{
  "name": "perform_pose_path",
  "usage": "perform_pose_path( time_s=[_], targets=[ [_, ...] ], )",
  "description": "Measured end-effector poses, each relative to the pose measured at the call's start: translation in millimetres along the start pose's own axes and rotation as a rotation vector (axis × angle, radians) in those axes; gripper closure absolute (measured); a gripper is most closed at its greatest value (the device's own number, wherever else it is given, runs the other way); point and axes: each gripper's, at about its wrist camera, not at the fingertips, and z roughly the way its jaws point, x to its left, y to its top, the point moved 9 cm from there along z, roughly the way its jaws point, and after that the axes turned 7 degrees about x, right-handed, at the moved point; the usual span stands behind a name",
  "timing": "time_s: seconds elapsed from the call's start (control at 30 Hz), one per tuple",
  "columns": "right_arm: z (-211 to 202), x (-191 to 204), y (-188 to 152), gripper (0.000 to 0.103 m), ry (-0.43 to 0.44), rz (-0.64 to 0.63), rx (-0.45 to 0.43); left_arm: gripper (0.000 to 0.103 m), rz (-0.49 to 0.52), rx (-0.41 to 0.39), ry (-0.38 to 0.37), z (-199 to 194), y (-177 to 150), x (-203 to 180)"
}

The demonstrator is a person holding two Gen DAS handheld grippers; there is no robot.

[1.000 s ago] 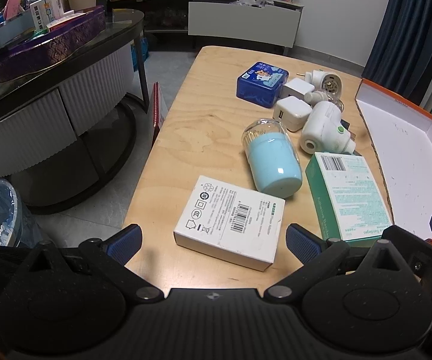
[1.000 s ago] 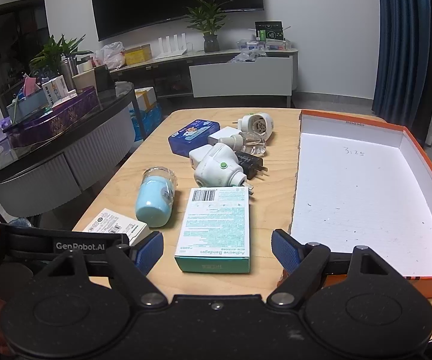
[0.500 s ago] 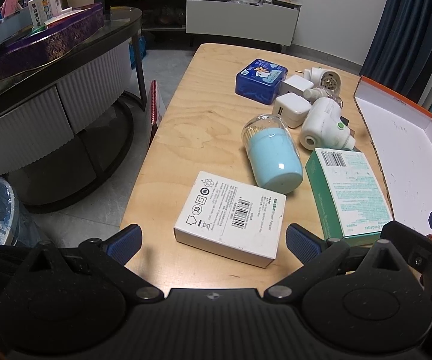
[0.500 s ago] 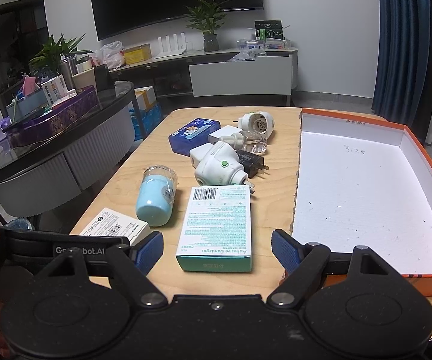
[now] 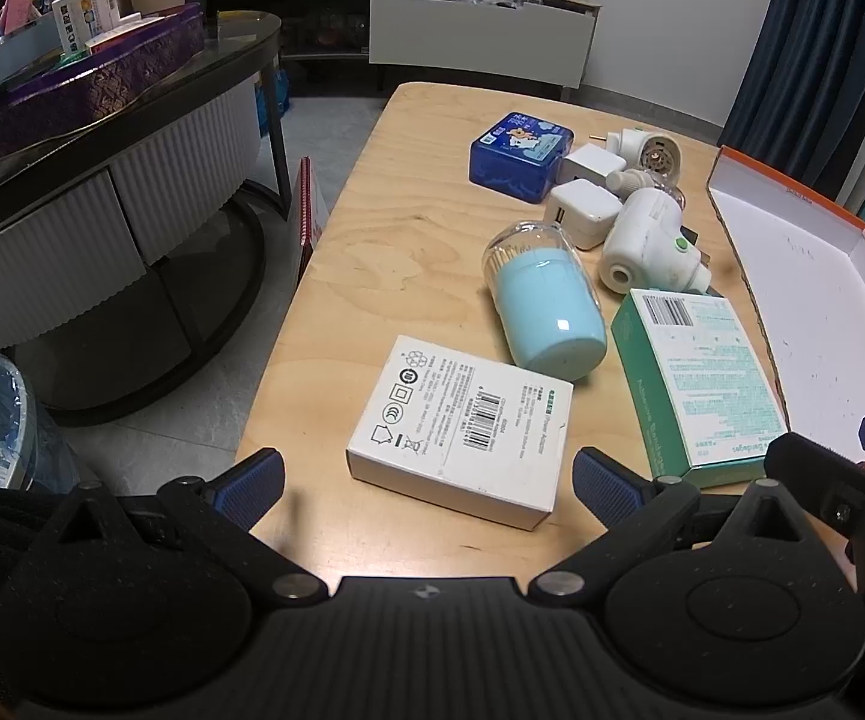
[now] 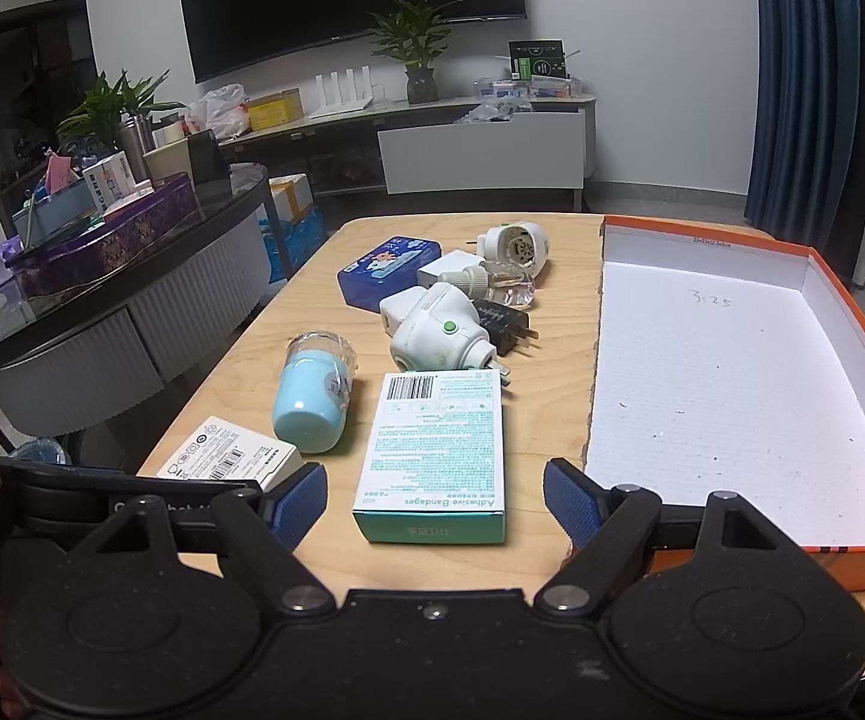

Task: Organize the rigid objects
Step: 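Move both tools toward the boxes on the table, then grasp the white box with the left tool while the right tool grasps the green bandage box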

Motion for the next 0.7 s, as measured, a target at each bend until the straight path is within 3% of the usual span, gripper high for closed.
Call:
perform_pose_path(
  time_s=[0.4, 0.7],
  targets=[
    [4, -1, -2, 0.01, 0.007, 0.005, -0.009, 0.0, -0.002, 0.007, -0.005, 8, -2, 2],
    [12, -4, -2, 0.01, 0.007, 0.016, 0.005, 0.0, 0.057, -0.006, -0.03, 19, 1, -3]
  ],
)
